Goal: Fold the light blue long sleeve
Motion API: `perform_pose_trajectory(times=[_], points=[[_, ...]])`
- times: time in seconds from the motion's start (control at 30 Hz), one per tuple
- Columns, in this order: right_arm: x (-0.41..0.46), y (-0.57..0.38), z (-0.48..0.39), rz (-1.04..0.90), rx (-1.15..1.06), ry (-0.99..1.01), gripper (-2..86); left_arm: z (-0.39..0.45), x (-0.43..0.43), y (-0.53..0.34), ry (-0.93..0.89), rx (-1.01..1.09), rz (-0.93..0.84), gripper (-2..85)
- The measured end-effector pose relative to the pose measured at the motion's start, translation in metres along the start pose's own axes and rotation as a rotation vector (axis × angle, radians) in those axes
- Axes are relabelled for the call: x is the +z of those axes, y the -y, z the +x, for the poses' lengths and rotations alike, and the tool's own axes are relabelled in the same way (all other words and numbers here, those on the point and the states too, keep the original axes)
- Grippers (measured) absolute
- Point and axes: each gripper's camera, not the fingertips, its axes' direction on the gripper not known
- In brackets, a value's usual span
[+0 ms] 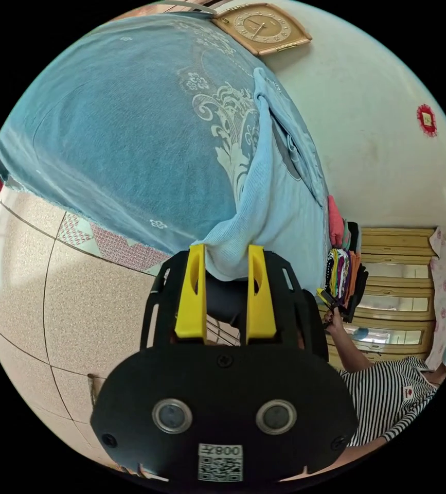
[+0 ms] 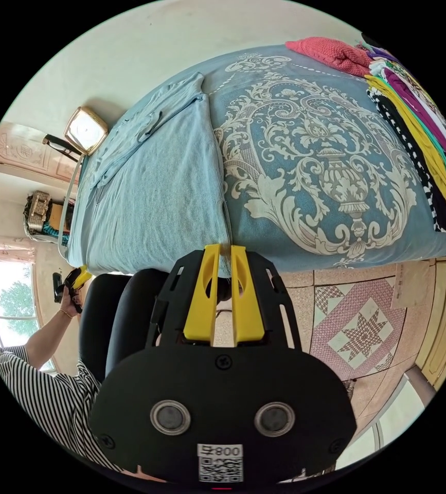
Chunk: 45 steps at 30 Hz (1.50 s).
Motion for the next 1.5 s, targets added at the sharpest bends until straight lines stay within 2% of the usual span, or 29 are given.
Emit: perform_pose_trajectory(times=[0.07,0.13,0.27,0.37,0.53,0.67,0.83,1.1,1.23,1.4,1.5], points=[[0.000,-0.003,0.006,0.003,0.017,0.013,3.9,-0.002,-0.002,-0.003,-0.016,-0.015,-0.009,8.2],[0.000,-0.007,0.015,0.009,0.029,0.026,3.3,-0.006,-0.008,-0.014,-0.117,-0.016,0.008,5.2],[0.000,-0.014,0.031,0.018,0.046,0.066,2.3,0.001,-0.022,-0.027,-0.169,0.013,0.035,4.0],[0.000,-0.018,0.051,0.002,0.067,0.199,1.7,0.008,-0.041,-0.038,-0.254,0.044,0.090,3.5],[-0.014,-0.027,0.096,0.049,0.098,0.593,1.1,0.027,-0.075,-0.053,-0.339,0.127,0.148,3.2],[-0.029,-0.034,0.114,0.058,0.052,0.711,0.9,0.040,-0.092,-0.064,-0.374,0.172,0.178,3.2],[-0.066,-0.056,0.147,0.196,0.032,0.870,0.7,0.042,-0.115,-0.087,-0.444,0.173,0.246,3.2],[-0.104,-0.097,0.171,0.270,-0.073,0.975,0.7,0.033,-0.148,-0.144,-0.538,0.194,0.321,3.2],[-0.118,-0.127,0.189,0.284,-0.087,0.967,0.7,0.021,-0.158,-0.179,-0.507,0.180,0.304,3.2],[-0.123,-0.167,0.212,0.333,-0.092,1.081,0.6,0.002,-0.169,-0.219,-0.633,0.167,0.365,3.2],[-0.129,-0.189,0.227,0.357,-0.073,1.095,0.6,-0.006,-0.178,-0.238,-0.570,0.153,0.341,3.1]])
